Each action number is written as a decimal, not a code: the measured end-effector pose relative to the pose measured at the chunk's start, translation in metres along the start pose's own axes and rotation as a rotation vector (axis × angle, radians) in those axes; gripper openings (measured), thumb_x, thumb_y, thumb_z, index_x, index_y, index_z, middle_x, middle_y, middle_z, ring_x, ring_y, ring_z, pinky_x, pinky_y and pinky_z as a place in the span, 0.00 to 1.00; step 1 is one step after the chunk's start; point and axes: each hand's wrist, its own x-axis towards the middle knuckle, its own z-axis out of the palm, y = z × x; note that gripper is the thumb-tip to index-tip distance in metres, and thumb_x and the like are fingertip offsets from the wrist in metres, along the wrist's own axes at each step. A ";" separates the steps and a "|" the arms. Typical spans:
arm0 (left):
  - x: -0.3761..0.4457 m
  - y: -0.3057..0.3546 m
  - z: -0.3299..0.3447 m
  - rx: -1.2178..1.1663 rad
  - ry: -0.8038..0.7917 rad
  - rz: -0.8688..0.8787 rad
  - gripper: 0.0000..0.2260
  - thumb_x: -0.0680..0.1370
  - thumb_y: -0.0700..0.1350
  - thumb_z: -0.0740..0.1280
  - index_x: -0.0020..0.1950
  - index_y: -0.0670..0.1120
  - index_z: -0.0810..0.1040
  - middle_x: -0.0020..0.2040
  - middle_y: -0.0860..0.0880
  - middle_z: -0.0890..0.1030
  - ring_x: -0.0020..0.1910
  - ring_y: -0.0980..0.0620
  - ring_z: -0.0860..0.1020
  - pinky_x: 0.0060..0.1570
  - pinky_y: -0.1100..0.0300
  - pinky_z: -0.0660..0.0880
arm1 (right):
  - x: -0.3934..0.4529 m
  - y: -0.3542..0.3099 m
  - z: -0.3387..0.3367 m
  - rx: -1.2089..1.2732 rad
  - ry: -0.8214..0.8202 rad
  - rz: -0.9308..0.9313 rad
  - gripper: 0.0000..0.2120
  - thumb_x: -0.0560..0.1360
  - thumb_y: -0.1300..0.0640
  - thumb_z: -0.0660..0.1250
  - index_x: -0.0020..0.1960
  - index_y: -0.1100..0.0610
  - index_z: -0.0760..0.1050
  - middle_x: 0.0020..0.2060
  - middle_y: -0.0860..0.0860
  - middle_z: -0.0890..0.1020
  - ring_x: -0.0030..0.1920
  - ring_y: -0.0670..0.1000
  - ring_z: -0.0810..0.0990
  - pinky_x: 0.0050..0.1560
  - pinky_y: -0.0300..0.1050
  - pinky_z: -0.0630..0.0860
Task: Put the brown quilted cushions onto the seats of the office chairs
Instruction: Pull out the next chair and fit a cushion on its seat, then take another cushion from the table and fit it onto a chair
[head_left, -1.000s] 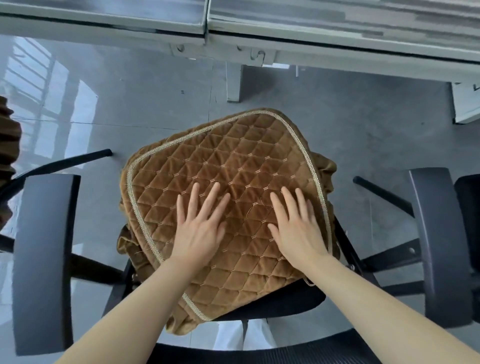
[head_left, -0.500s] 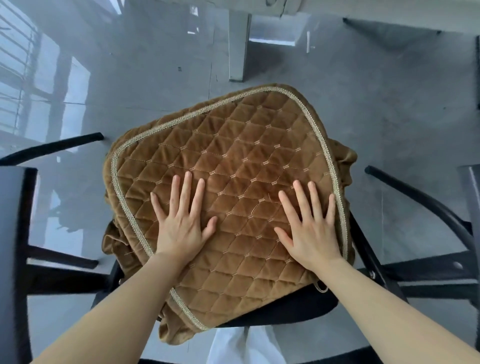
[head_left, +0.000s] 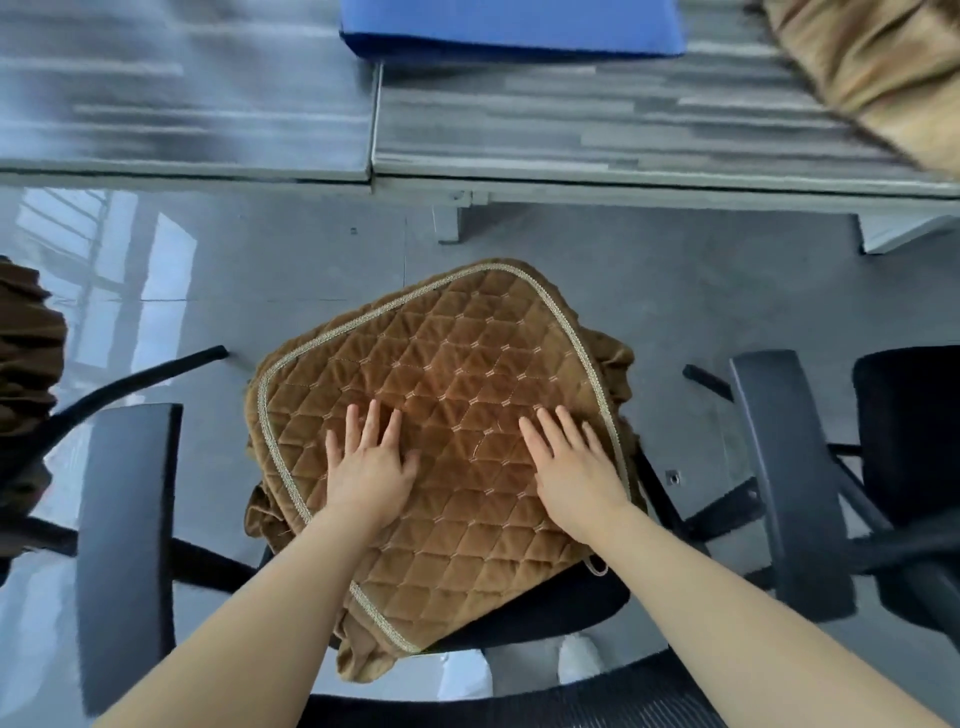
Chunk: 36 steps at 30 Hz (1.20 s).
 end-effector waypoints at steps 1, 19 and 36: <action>-0.008 0.010 -0.011 -0.024 -0.011 -0.003 0.29 0.82 0.58 0.49 0.81 0.52 0.45 0.81 0.48 0.43 0.79 0.45 0.37 0.76 0.43 0.40 | -0.010 -0.001 -0.011 0.031 -0.001 -0.005 0.31 0.82 0.55 0.52 0.79 0.55 0.40 0.79 0.56 0.45 0.78 0.59 0.40 0.76 0.57 0.44; -0.290 0.297 -0.055 -0.727 0.219 0.079 0.16 0.82 0.47 0.60 0.70 0.49 0.73 0.63 0.51 0.80 0.57 0.56 0.77 0.53 0.64 0.70 | -0.344 0.168 -0.132 0.353 0.361 -0.011 0.24 0.82 0.49 0.54 0.76 0.56 0.58 0.73 0.51 0.67 0.76 0.52 0.59 0.74 0.45 0.55; -0.351 0.465 -0.110 -0.717 0.324 0.126 0.09 0.81 0.47 0.62 0.57 0.49 0.80 0.47 0.52 0.84 0.46 0.55 0.80 0.48 0.59 0.75 | -0.449 0.339 -0.200 0.506 0.480 0.117 0.20 0.82 0.49 0.55 0.71 0.55 0.65 0.64 0.49 0.75 0.68 0.48 0.68 0.60 0.43 0.71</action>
